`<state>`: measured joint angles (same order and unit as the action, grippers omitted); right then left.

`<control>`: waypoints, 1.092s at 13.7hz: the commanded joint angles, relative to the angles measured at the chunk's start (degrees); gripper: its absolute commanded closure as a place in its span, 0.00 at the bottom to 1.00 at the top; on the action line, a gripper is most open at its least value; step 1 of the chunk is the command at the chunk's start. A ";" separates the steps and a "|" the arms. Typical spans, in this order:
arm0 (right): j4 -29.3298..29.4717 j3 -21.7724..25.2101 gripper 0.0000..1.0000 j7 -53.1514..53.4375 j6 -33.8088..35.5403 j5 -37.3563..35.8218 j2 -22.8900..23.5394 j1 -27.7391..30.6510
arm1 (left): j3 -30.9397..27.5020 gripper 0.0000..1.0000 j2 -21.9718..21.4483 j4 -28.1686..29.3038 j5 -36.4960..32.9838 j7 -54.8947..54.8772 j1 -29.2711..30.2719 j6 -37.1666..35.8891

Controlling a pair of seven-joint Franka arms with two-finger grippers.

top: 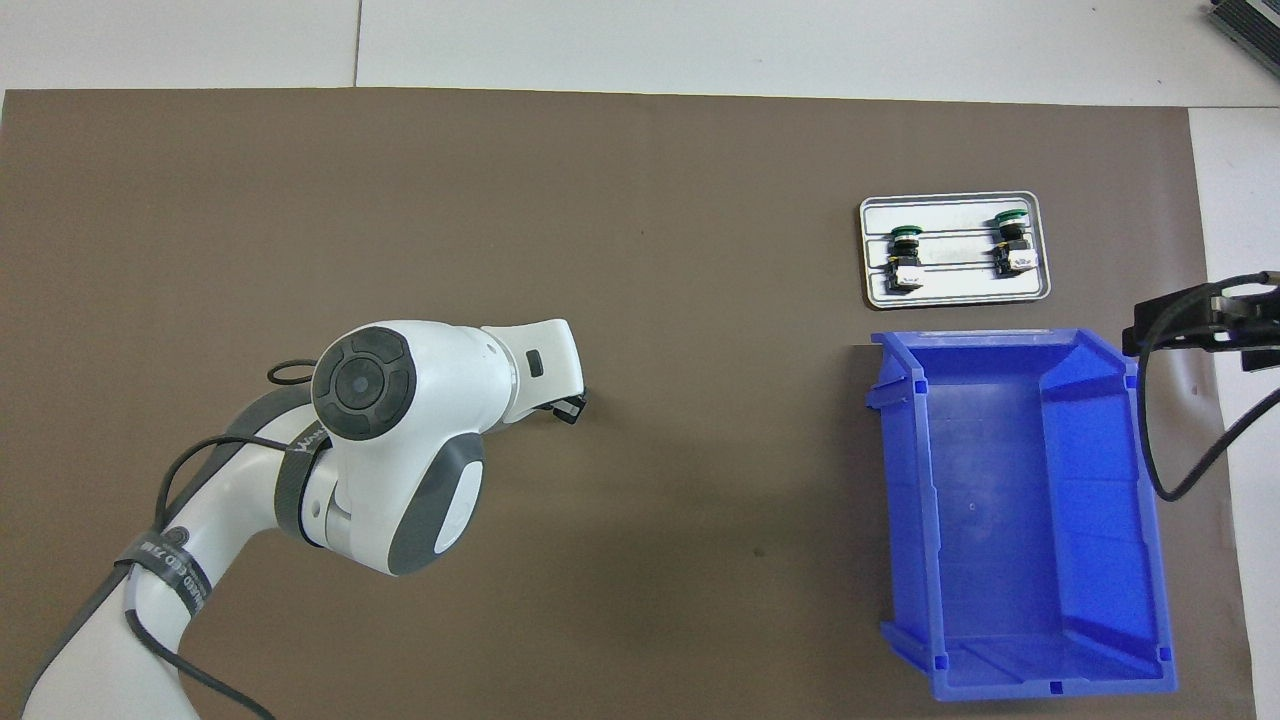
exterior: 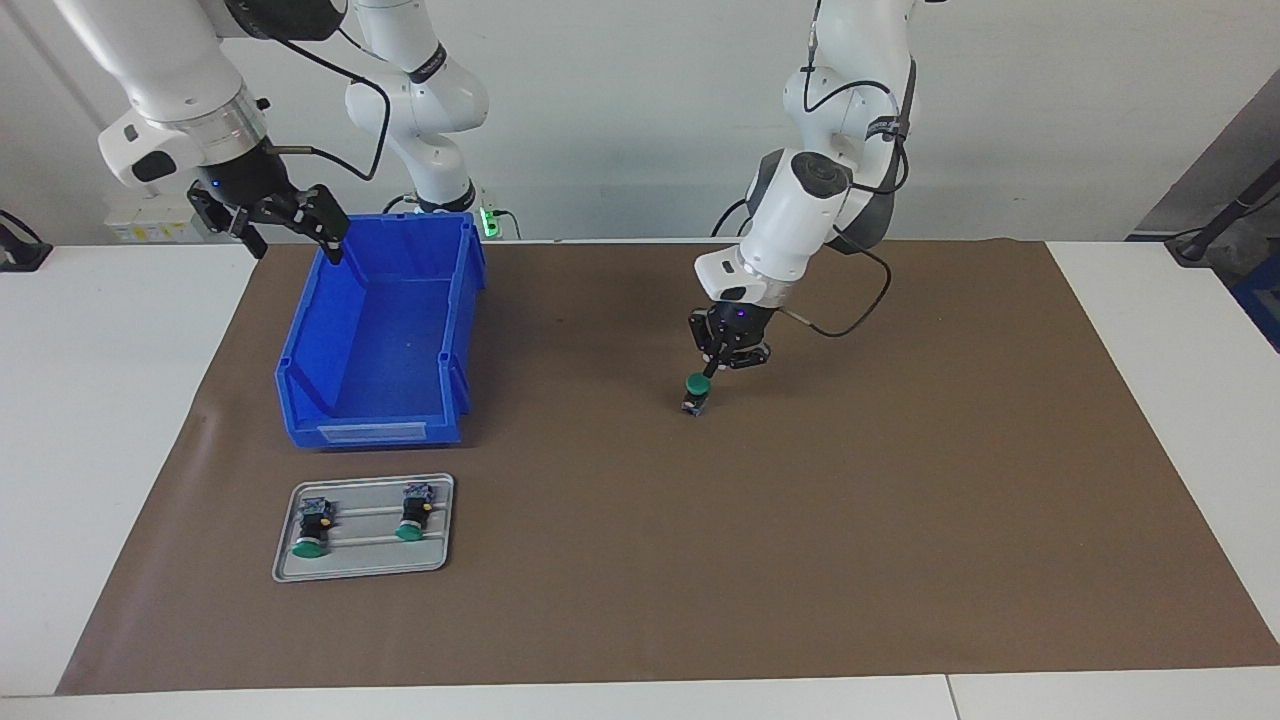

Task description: Place and press button with both arms

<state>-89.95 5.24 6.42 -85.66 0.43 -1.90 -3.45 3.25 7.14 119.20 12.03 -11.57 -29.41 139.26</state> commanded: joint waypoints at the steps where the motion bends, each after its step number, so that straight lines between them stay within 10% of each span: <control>1: -1.19 -0.15 0.00 0.62 0.23 1.24 -1.35 0.19 | -0.79 1.00 2.70 -1.95 -2.88 1.90 -1.97 -0.13; 14: -1.19 -0.15 0.00 0.62 0.23 1.24 -1.35 0.19 | -1.75 1.00 0.43 -7.49 -5.35 1.90 -0.48 -12.25; 15: -1.19 -0.23 0.00 0.62 0.23 1.24 -1.35 0.19 | -2.19 0.89 -0.10 -8.54 -5.35 1.99 0.92 -13.82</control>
<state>-89.95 5.24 6.42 -85.66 0.43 -1.90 -3.45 1.66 8.83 112.08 7.83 -10.56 -30.61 128.82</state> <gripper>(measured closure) 0.000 0.982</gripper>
